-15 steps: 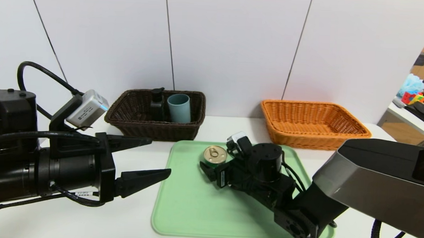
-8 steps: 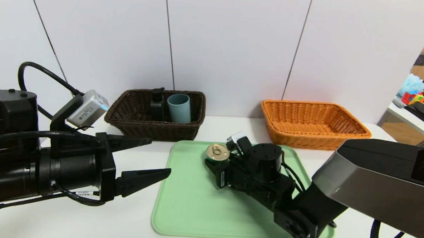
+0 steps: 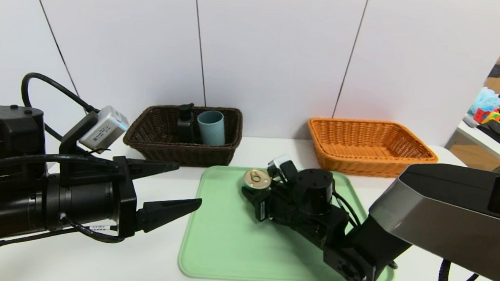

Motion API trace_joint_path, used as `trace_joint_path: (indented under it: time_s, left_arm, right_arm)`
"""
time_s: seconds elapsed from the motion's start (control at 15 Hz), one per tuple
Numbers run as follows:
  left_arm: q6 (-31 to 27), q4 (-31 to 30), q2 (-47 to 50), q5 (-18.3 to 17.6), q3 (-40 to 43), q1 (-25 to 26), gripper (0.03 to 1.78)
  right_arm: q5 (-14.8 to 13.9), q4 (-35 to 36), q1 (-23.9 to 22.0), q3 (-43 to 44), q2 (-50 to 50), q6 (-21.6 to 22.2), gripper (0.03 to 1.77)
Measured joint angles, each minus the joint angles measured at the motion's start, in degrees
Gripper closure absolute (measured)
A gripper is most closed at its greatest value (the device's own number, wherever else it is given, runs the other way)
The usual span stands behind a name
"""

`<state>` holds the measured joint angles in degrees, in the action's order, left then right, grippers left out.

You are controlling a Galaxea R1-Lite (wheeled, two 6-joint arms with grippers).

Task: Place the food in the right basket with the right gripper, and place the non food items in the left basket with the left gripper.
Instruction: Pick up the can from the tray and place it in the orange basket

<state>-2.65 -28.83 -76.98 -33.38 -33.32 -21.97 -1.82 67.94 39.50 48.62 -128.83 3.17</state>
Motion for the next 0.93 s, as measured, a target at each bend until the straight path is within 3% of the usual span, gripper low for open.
trace_joint_path:
  time_s: [0.47,0.93]
  left_arm:
    - [0.06,0.0,0.09,-0.02,-0.91,0.06,0.12]
    - [0.11,0.0,0.06,-0.02,-1.29,0.01,0.12]
  right_arm:
    - [-0.82,-1.66,-3.23,0.74,5.18,-0.37,0.83]
    - [-0.77,-11.69,-14.31,6.79,13.37,-0.54,0.83]
